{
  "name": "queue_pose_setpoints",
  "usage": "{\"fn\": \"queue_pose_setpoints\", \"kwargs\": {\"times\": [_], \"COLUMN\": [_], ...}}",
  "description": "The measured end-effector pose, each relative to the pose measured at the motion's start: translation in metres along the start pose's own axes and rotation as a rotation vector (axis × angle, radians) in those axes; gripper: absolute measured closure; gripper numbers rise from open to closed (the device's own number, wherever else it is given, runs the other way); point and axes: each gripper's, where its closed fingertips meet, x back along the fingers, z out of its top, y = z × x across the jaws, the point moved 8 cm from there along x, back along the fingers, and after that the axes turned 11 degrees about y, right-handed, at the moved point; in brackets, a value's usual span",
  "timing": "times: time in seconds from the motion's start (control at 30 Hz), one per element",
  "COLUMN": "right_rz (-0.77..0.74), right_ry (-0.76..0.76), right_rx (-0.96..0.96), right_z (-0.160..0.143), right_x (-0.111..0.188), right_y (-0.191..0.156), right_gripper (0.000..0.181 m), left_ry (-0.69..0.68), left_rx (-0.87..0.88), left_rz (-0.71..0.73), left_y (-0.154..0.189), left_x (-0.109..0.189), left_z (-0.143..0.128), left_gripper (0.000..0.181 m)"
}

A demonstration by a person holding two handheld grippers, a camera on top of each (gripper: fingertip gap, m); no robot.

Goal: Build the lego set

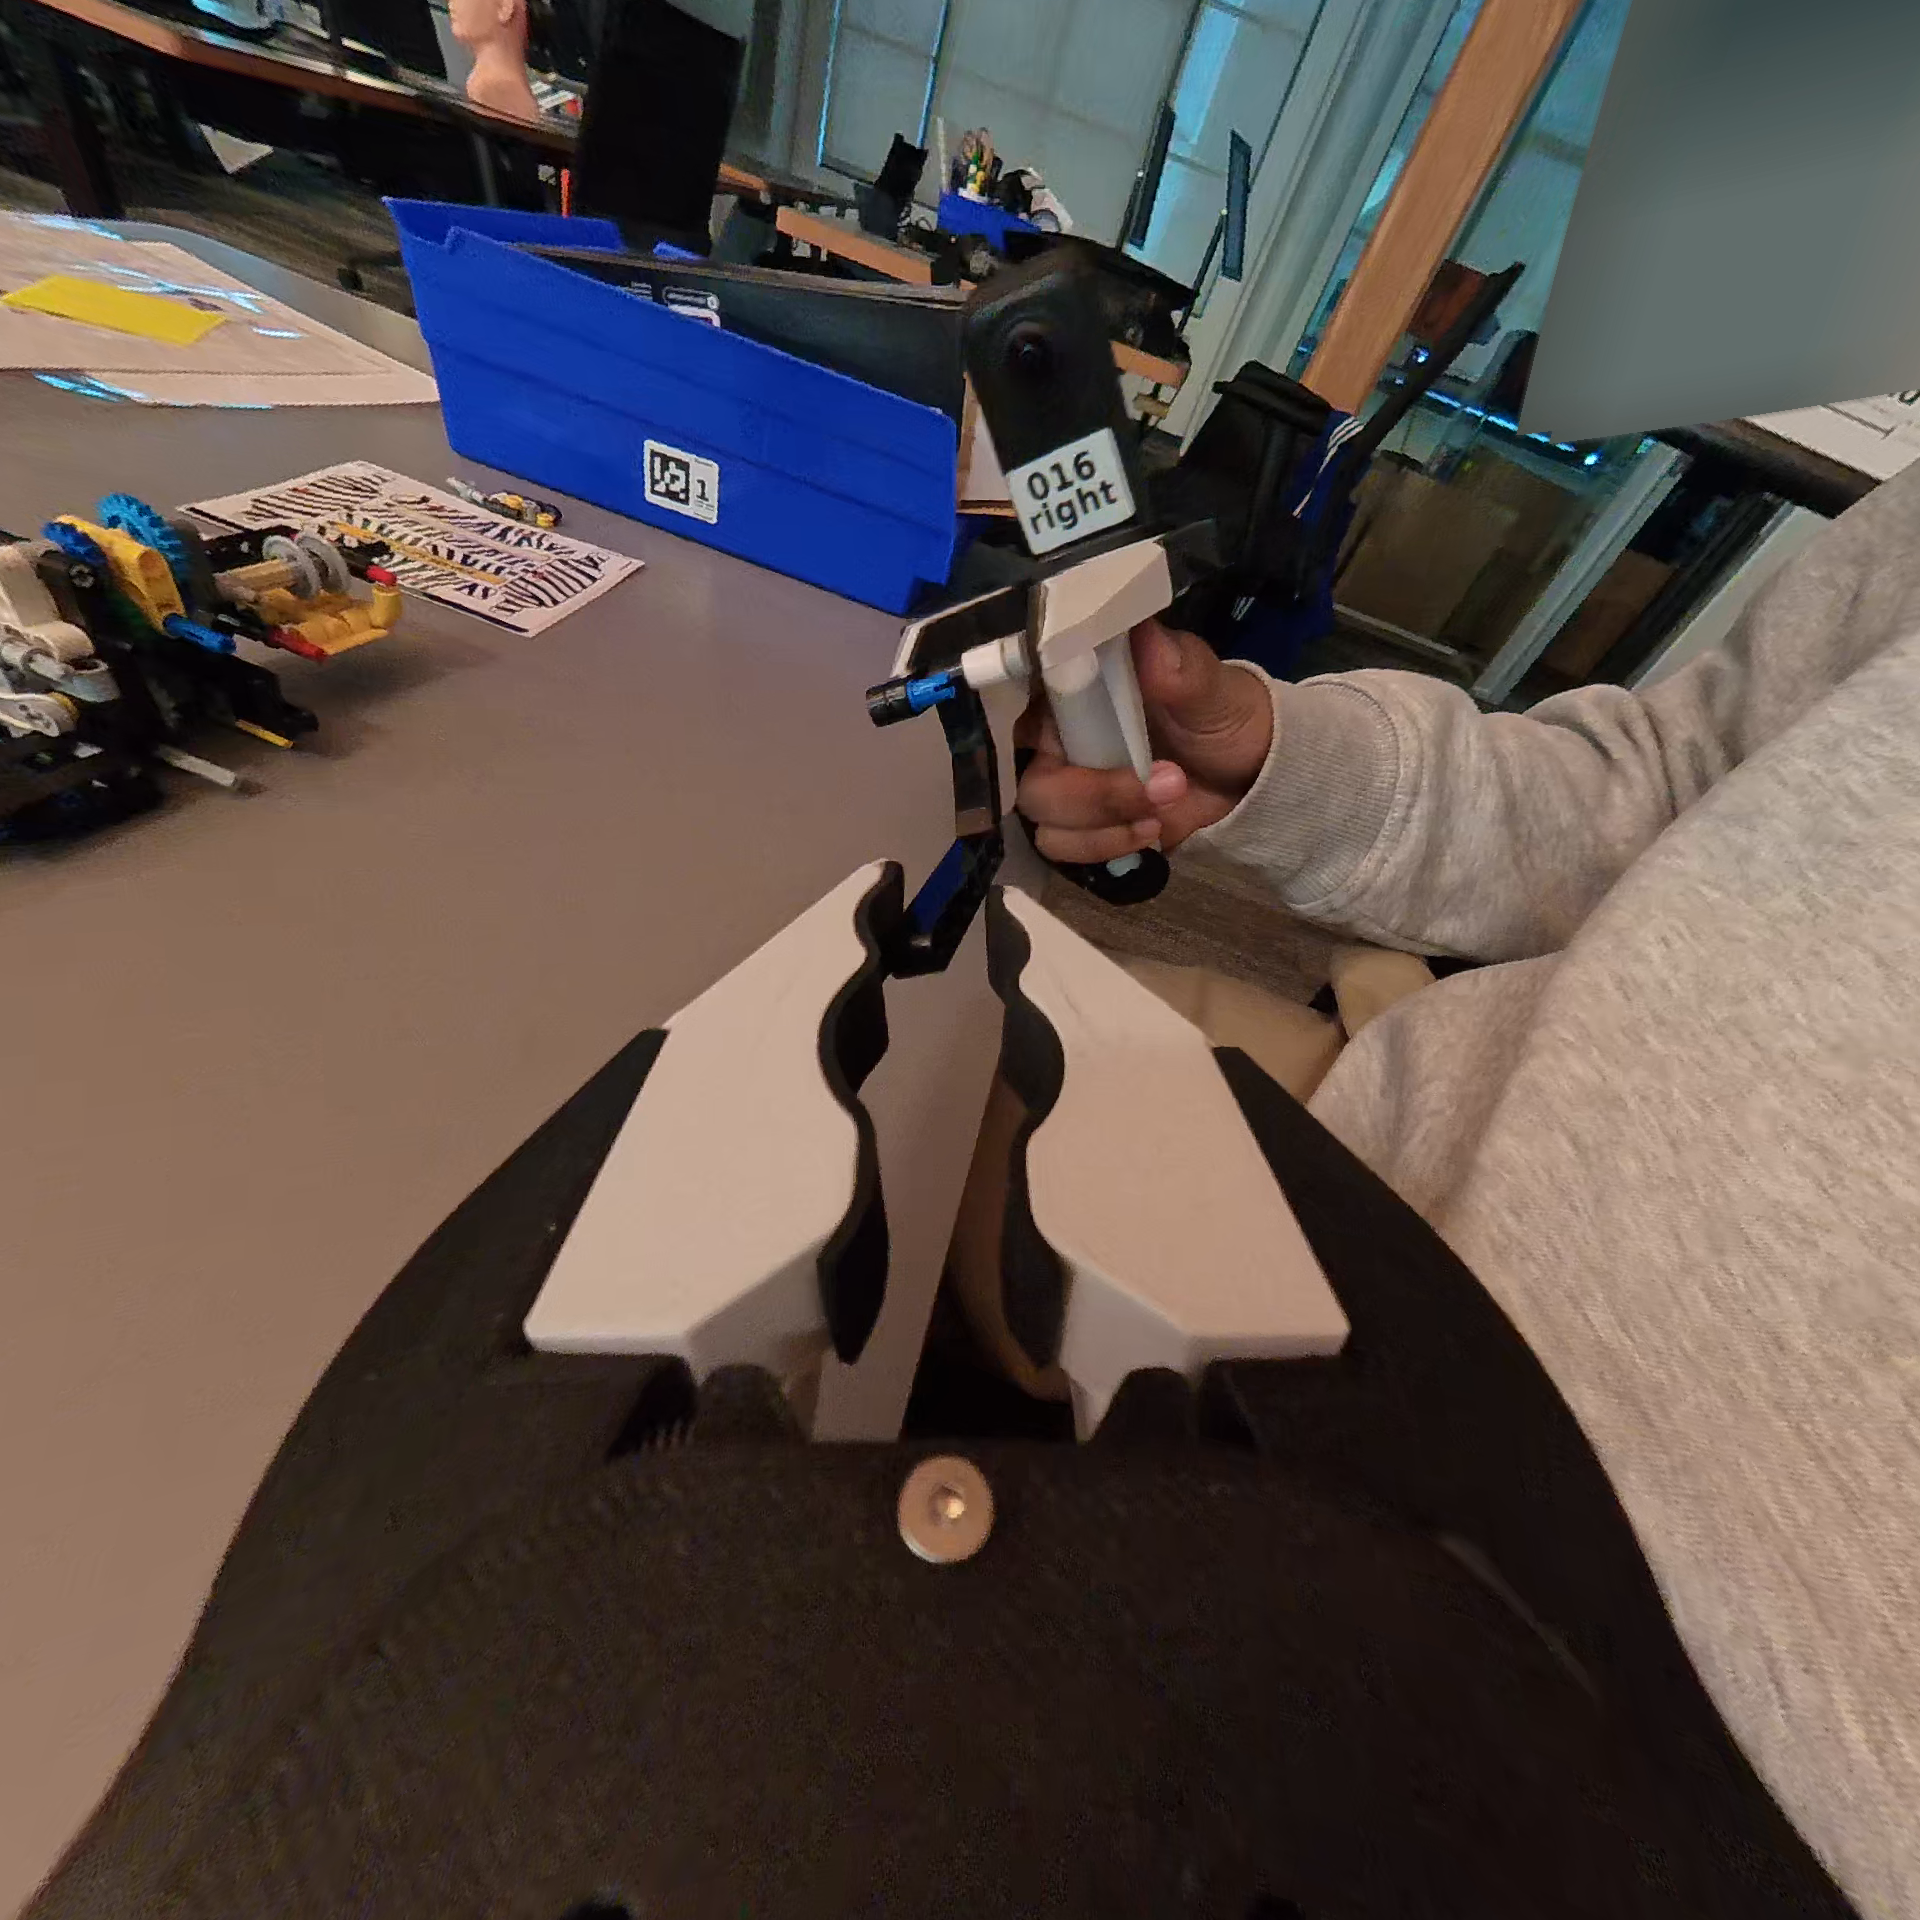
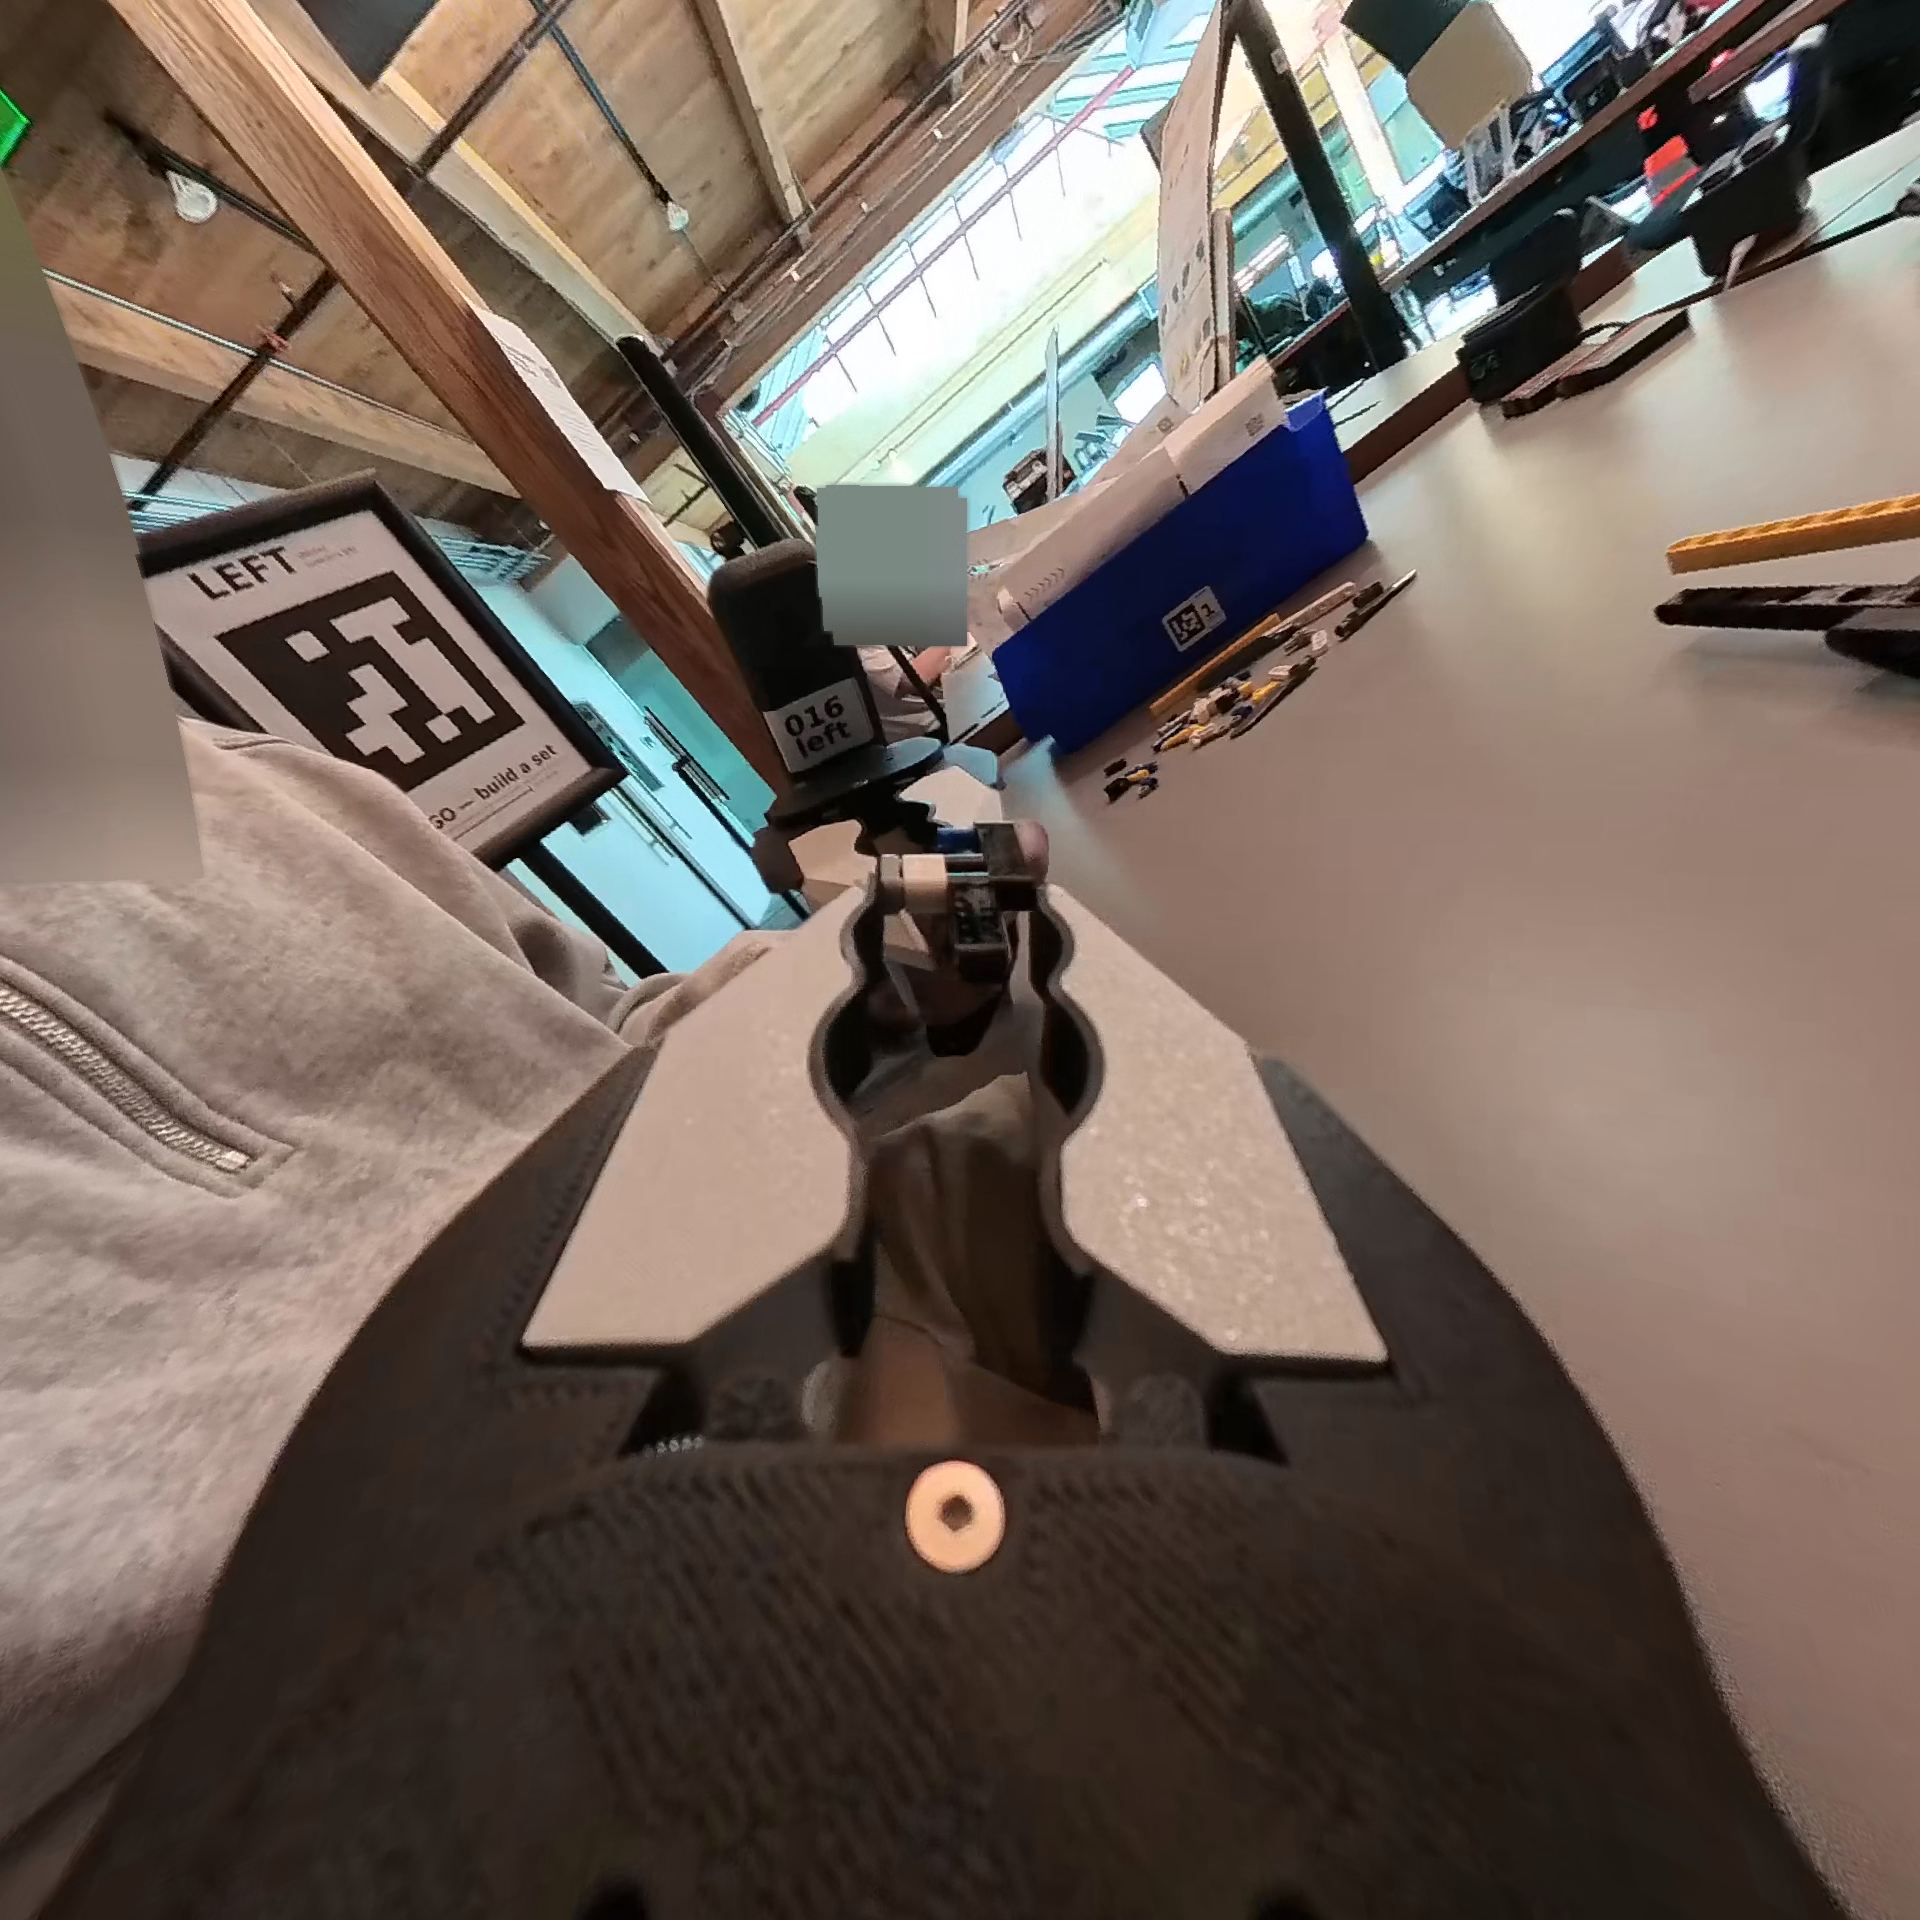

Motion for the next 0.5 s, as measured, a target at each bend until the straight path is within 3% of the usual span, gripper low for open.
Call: {"fn": "queue_pose_setpoints", "kwargs": {"times": [0.33, 0.5], "right_rz": [0.013, -0.047], "right_ry": [0.035, 0.036], "right_rx": [-0.002, 0.072], "right_z": [0.0036, 0.0056], "right_x": [0.0028, 0.0052], "right_y": [0.0002, 0.0017], "right_gripper": [0.155, 0.150], "left_ry": [0.080, 0.167], "left_rx": [0.111, 0.252], "left_rz": [-0.076, -0.097], "left_y": [0.0036, -0.0035], "left_x": [-0.0008, 0.0041], "left_z": [0.0049, 0.0092], "left_gripper": [0.174, 0.174]}}
